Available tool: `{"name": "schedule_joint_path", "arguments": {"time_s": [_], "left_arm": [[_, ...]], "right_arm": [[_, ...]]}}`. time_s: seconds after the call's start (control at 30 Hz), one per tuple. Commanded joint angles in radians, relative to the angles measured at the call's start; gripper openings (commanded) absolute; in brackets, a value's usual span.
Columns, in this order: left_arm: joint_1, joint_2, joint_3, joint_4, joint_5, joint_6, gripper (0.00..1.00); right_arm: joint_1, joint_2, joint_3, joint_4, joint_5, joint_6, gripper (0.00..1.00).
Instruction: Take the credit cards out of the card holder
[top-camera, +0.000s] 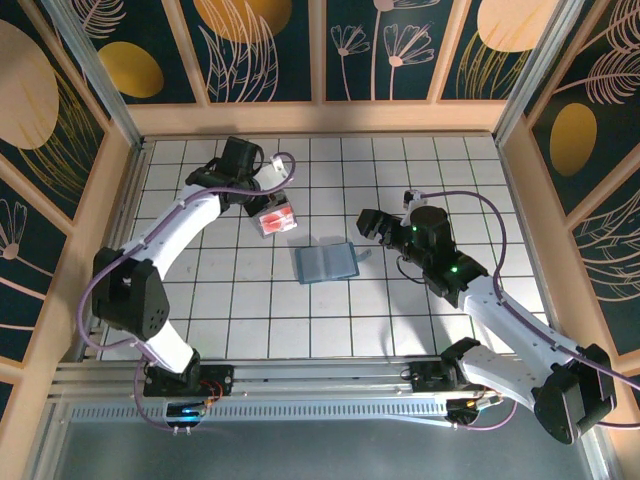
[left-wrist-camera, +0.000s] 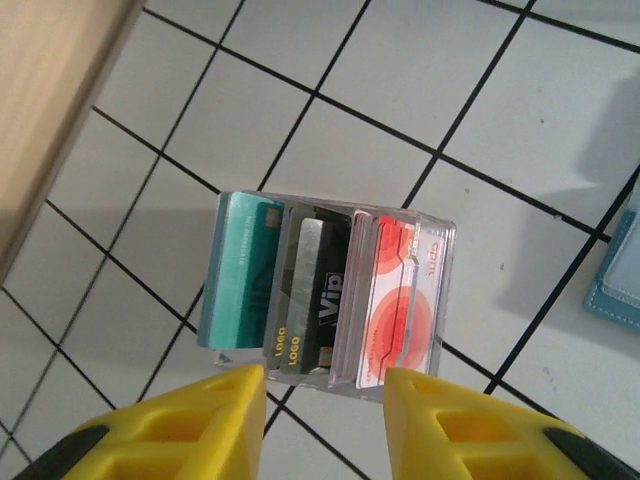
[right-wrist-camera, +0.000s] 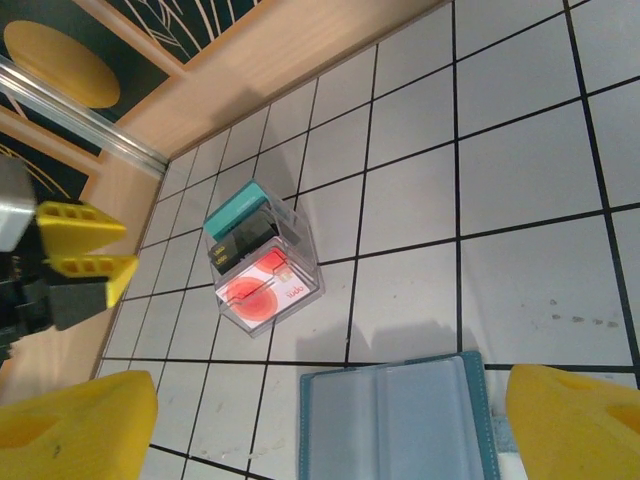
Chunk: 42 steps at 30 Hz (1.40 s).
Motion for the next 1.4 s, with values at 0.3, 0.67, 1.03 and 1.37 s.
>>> {"name": "schedule_joint_path", "arguments": {"time_s": [0.3,0.67,1.03,1.37], "left_arm": [[0.006,-0.312,-0.28,0.304,-0.138,-0.353,0.99],[0.005,-0.551,-0.632,0.573,-0.606,-0.722,0.99],[0.035,-0.696,-0.977,0.913,-0.826,-0.842,0.99],[0.305,-0.673,-1.058,1.024,-0.719,-0.942,0.99]], "right_arm": [[-0.046,-0.063,-0.015,-0.072,0.188,-0.046,0.96],[-0.053,-0.186,-0.1,-0.061,0.494,-0.151,0.99],[-0.116,-0.182,-0.263,0.207,0.616,-0.357,0.99],[-0.238,-0.16,-0.326,0.399,0.559,-0.434,0.99]]}}
